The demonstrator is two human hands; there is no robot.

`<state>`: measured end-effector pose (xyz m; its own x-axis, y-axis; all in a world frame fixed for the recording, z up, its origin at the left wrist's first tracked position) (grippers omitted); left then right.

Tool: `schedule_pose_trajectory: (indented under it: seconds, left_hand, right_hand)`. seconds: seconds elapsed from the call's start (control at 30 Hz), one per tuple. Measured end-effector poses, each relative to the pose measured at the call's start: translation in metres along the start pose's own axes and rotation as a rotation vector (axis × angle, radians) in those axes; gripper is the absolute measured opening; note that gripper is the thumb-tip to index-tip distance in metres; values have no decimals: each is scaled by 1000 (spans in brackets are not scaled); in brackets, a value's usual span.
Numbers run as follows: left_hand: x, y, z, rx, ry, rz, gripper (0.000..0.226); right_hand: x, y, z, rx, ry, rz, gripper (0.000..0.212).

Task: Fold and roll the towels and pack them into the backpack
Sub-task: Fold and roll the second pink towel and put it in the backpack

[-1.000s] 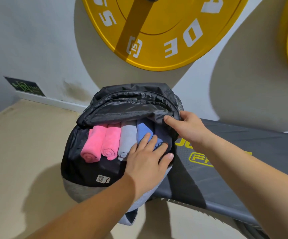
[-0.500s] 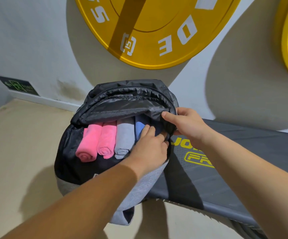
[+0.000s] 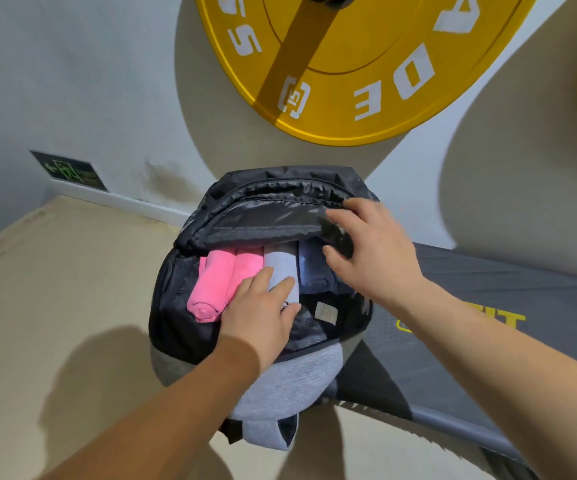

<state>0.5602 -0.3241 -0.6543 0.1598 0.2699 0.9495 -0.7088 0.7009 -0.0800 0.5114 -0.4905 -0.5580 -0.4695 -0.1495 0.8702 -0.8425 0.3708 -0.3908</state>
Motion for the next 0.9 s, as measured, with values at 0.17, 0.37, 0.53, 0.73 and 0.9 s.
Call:
schedule_pose_trajectory:
  seconds: [0.17,0.37,0.53,0.73,0.9]
  left_hand:
    - [-1,-10,-3,54,29,17,46]
    - [16,-44,-13,15,146,146,29]
    - [19,-38,-1,-12,80,228,23]
    - [2,-42,22,-19,110,246,34]
    - [-4,-56,19,-3,148,253,32]
  right_hand:
    - [-44,-12,-9,-111,219,-192,33]
    - [-15,-25,-3,-170,-206,69,10]
    - [-31,-23,12,-225,-437,-99,3]
    - [-15,-17,34,-234,-548,-100,11]
    - [-11,-24,41,-304,-597,-32,11]
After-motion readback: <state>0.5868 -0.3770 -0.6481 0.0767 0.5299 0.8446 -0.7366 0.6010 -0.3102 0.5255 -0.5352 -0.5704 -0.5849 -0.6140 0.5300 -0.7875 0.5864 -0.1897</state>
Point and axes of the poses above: each hand's wrist, its own y-axis away from the middle knuckle, its own x-axis out of the back of the hand, z = x × y, the point moved 10 cm from there along -y, towards the middle knuckle, and after that the axes turned 4 degrees about -x, right-handed, at the moved point
